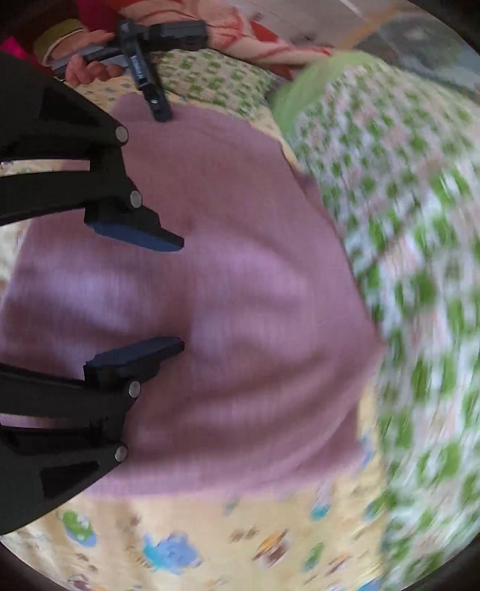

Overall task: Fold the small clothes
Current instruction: 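Pat the folded sweater flat with both tools and withdraw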

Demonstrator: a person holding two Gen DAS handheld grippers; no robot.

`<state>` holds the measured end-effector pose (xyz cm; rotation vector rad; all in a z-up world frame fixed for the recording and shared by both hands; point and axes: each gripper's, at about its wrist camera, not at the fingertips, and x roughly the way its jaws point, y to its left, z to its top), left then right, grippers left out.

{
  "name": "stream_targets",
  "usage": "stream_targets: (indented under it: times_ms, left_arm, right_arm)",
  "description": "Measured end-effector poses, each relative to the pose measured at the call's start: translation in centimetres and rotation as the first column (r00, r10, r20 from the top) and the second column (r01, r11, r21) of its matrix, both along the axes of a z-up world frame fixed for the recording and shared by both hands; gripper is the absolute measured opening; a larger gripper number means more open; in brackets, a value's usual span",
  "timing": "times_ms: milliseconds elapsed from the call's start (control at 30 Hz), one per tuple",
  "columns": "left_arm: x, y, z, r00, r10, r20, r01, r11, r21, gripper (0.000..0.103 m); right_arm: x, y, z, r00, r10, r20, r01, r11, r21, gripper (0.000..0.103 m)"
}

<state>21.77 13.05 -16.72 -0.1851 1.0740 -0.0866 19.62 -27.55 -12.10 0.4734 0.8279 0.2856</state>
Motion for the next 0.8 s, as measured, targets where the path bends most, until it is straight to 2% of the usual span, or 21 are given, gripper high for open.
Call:
stream_targets:
  times_ms: [33, 67, 100, 133, 200, 267, 300, 400, 467, 533, 567, 667, 767, 800]
  left_arm:
    - [0.1, 1.1, 0.1, 1.000, 0.022, 0.003, -0.022, 1.000, -0.005, 0.027]
    - [0.2, 1.9, 0.2, 0.999, 0.047, 0.002, -0.047, 0.999, 0.022, 0.026]
    - [0.4, 3.0, 0.4, 0.997, 0.078, -0.003, -0.077, 0.995, 0.057, 0.026]
    - [0.2, 4.0, 0.7, 0.995, 0.096, -0.006, -0.095, 0.994, 0.046, 0.029]
    - [-0.3, 5.4, 1.4, 0.991, 0.136, 0.003, -0.136, 0.989, 0.064, 0.033]
    - [-1.5, 6.0, 2.1, 0.989, 0.146, -0.002, -0.146, 0.989, 0.027, 0.033]
    - [-2.1, 5.9, 2.5, 0.989, 0.148, -0.008, -0.148, 0.989, 0.019, 0.037]
    - [-4.5, 4.9, 3.0, 0.983, 0.179, -0.037, -0.180, 0.984, -0.019, 0.062]
    - [-6.1, 3.8, 2.8, 0.977, 0.203, -0.066, -0.206, 0.978, -0.043, 0.066]
    - [-7.8, 3.0, 2.0, 0.961, 0.251, -0.118, -0.259, 0.965, -0.052, 0.070]
    - [-9.5, 2.9, 1.7, 0.954, 0.268, -0.136, -0.279, 0.958, -0.072, 0.071]
    - [-10.4, 2.5, -0.2, 0.932, 0.294, -0.210, -0.330, 0.930, -0.163, 0.071]
    - [-9.4, 2.7, -1.5, 0.914, 0.337, -0.228, -0.381, 0.905, -0.188, 0.068]
    - [-9.0, 3.1, -1.7, 0.902, 0.368, -0.226, -0.410, 0.894, -0.181, 0.062]
  right_arm:
    - [0.1, -1.7, -0.4, 0.999, -0.042, -0.012, 0.042, 0.999, 0.014, 0.016]
    - [0.3, -2.4, -0.5, 0.998, -0.063, -0.025, 0.064, 0.998, 0.017, 0.000]
    - [0.3, -3.4, -0.5, 0.996, -0.081, -0.029, 0.082, 0.996, 0.035, 0.000]
    - [-0.1, -3.9, -0.2, 0.996, -0.089, -0.024, 0.090, 0.995, 0.030, 0.000]
    - [-1.0, -3.5, 1.3, 0.995, -0.099, -0.015, 0.098, 0.994, -0.038, 0.003]
    - [-1.5, -2.2, 2.4, 0.996, -0.093, -0.010, 0.092, 0.994, -0.057, 0.004]
    - [-2.0, -1.7, 2.8, 0.997, -0.076, -0.003, 0.076, 0.996, -0.049, 0.004]
    - [-4.0, 0.4, 4.7, 0.999, -0.023, 0.038, 0.024, 0.999, -0.034, 0.004]
    - [-4.4, 2.1, 5.4, 0.999, 0.001, 0.048, 0.001, 1.000, -0.030, 0.005]
    - [-4.9, 4.1, 5.5, 0.998, 0.039, 0.042, -0.038, 0.999, -0.023, 0.007]
    - [-5.0, 4.9, 5.1, 0.998, 0.058, 0.037, -0.057, 0.998, -0.020, 0.009]
    - [-4.9, 7.5, 3.9, 0.993, 0.118, 0.003, -0.118, 0.993, -0.023, 0.016]
    - [-4.7, 8.8, 2.4, 0.987, 0.152, -0.047, -0.153, 0.988, -0.022, 0.017]
    - [-4.4, 9.0, 1.7, 0.985, 0.155, -0.073, -0.158, 0.987, -0.026, 0.017]
